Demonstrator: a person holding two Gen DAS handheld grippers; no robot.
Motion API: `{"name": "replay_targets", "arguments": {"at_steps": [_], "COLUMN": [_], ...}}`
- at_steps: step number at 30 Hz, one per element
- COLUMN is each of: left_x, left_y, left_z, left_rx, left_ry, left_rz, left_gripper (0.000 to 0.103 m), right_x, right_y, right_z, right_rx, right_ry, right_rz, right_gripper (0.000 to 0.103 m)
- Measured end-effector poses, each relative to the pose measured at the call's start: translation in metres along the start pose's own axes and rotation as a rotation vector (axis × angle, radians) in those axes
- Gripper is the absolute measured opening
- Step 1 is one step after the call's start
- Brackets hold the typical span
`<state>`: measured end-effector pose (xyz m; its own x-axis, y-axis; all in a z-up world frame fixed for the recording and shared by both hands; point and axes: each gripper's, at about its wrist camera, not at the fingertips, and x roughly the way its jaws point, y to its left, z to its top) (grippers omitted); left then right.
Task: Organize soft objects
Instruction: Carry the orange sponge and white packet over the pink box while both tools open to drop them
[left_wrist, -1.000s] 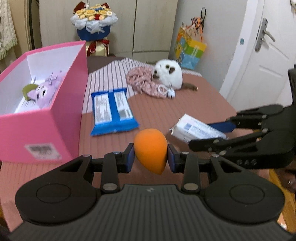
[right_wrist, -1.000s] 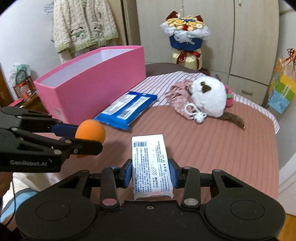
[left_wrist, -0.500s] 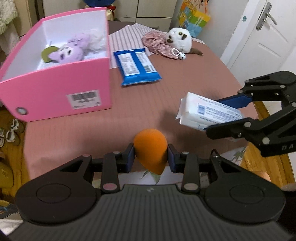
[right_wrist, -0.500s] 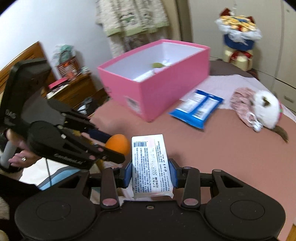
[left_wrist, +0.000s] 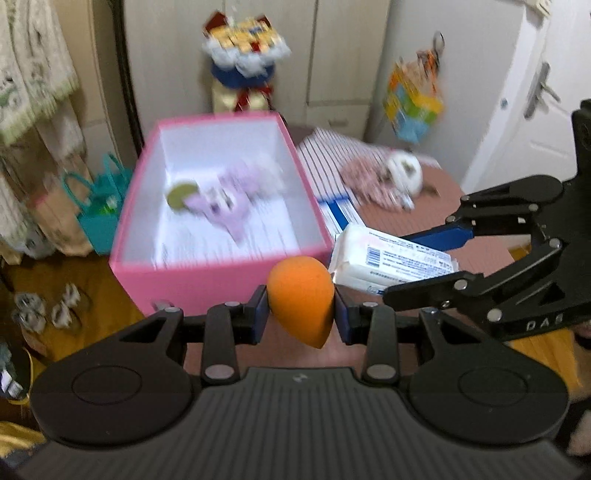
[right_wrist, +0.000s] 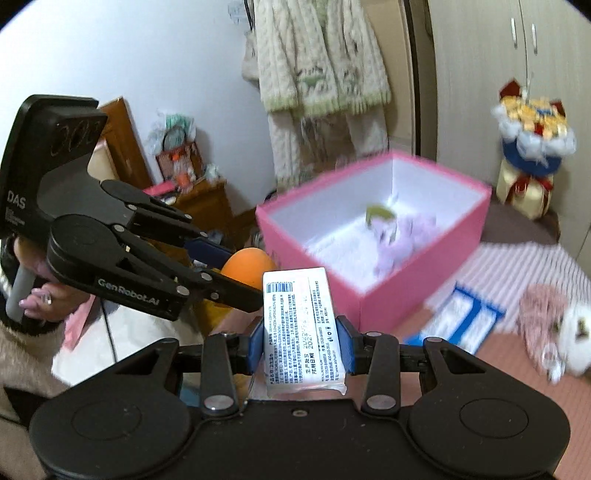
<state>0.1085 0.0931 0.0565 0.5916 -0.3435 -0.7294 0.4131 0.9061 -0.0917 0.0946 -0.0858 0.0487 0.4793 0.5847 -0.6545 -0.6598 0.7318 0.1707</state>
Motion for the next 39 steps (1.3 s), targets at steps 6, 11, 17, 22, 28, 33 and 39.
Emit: {"name": "replay_targets", "arguments": {"at_steps": [6, 11, 17, 22, 28, 33, 39], "left_x": [0.029, 0.065, 0.128, 0.161, 0.186, 0.202, 0.176], "left_y": [0.031, 0.058, 0.083, 0.101, 0.108, 0.118, 0.109], "left_z": [0.039, 0.074, 0.096, 0.112, 0.124, 0.125, 0.115], "left_rx": [-0.059, -0.115, -0.222, -0.274, -0.286, -0.313, -0.226], "left_ry": [-0.058, -0.065, -0.053, -0.038, -0.011, -0.013, -0.034], "left_rz": [0.019, 0.038, 0.078, 0.113, 0.15, 0.186, 0.202], "left_gripper": [0.037, 0.037, 0.035, 0.036, 0.037, 0.059, 0.062], "right_x": [0.023, 0.054, 0.1, 0.136, 0.164, 0.178, 0.154], "right_y": [-0.017, -0.048, -0.086, -0.114, -0.138, -0.145, -0.141], "right_z": [0.037, 0.068, 0.094, 0.109, 0.117, 0.115, 0.107], "right_rx": [-0.033, -0.031, -0.08, -0.076, -0.073, -0.104, -0.078], "right_ry": [-0.073, -0.087, -0.061, -0.013, 0.019, 0.022, -0.033], "right_rz": [-0.067, -0.095, -0.144, -0.146, -0.143, -0.161, -0.133], "right_gripper": [0.046, 0.046, 0.046, 0.045, 0.046, 0.056, 0.06]}}
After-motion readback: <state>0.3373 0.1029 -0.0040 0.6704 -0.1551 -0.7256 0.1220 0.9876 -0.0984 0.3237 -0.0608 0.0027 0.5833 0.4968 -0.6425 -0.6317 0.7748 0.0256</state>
